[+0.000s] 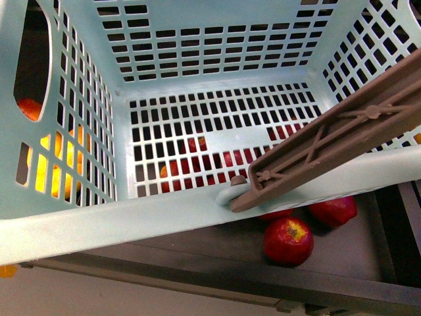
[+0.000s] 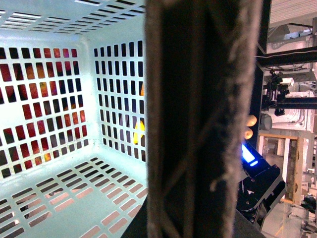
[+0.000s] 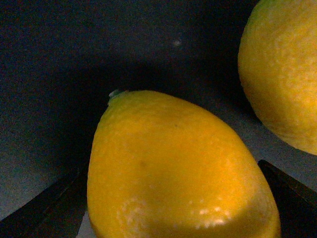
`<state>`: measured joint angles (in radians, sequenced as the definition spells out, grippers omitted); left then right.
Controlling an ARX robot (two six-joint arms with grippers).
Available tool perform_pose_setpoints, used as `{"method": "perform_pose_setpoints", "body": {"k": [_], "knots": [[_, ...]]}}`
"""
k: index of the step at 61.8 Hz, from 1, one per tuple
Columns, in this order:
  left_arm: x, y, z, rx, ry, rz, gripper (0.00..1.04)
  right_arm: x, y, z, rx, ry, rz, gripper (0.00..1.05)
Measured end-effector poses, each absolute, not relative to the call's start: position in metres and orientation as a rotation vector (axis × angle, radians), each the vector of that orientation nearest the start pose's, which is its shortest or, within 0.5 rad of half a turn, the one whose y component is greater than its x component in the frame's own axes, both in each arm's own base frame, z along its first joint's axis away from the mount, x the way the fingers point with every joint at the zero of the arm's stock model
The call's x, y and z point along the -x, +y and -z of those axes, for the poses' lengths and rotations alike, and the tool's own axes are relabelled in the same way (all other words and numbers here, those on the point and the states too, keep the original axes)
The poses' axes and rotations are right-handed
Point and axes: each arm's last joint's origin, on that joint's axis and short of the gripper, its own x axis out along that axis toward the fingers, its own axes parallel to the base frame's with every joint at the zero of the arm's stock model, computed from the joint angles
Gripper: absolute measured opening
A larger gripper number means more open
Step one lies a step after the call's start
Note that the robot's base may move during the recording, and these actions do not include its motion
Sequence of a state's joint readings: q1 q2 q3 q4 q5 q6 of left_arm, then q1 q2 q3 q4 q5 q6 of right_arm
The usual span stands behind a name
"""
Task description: Pick lemon and mango into basket
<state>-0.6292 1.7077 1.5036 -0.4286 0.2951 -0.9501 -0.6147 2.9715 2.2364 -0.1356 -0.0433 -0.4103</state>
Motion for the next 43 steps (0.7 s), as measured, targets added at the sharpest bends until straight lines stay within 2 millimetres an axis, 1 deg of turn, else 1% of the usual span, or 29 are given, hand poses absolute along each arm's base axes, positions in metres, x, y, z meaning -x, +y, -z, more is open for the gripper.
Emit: {"method": "perform_pose_setpoints", "body": {"k": [2, 6, 9, 11, 22, 32, 37, 41, 43], "knots": [[-0.306, -0.233, -0.318, 0.741, 1.008, 0.511, 0.05, -0.463, -0.324, 0.046, 0.089, 0.922, 0.355, 0.94], [-0.306, -0.233, -0.318, 0.742, 1.009, 0.511, 0.05, -0.465, -0.323, 0.048, 0.080, 0.917, 0.358, 0.80], [-0.306, -0.233, -0.318, 0.742, 1.009, 0.511, 0.05, -0.465, -0.322, 0.048, 0.072, 0.915, 0.363, 0.73], [-0.306, -0.233, -0.318, 0.742, 1.009, 0.511, 0.05, -0.465, -0.323, 0.048, 0.065, 0.910, 0.365, 0.71], [-0.306, -0.233, -0.318, 0.742, 1.009, 0.512, 0.05, -0.463, -0.321, 0.048, 0.045, 0.897, 0.371, 0.71], [-0.306, -0.233, -0.318, 0.741, 1.008, 0.511, 0.05, -0.452, -0.317, 0.046, 0.022, 0.884, 0.360, 0.71], [-0.306, -0.233, -0.318, 0.742, 1.009, 0.512, 0.05, -0.444, -0.313, 0.042, 0.005, 0.868, 0.354, 0.71], [-0.306, -0.233, -0.318, 0.742, 1.009, 0.511, 0.05, -0.435, -0.310, 0.033, -0.007, 0.843, 0.345, 0.71], [-0.306, -0.233, -0.318, 0.742, 1.008, 0.511, 0.05, -0.427, -0.307, 0.024, -0.018, 0.821, 0.339, 0.71]]}}
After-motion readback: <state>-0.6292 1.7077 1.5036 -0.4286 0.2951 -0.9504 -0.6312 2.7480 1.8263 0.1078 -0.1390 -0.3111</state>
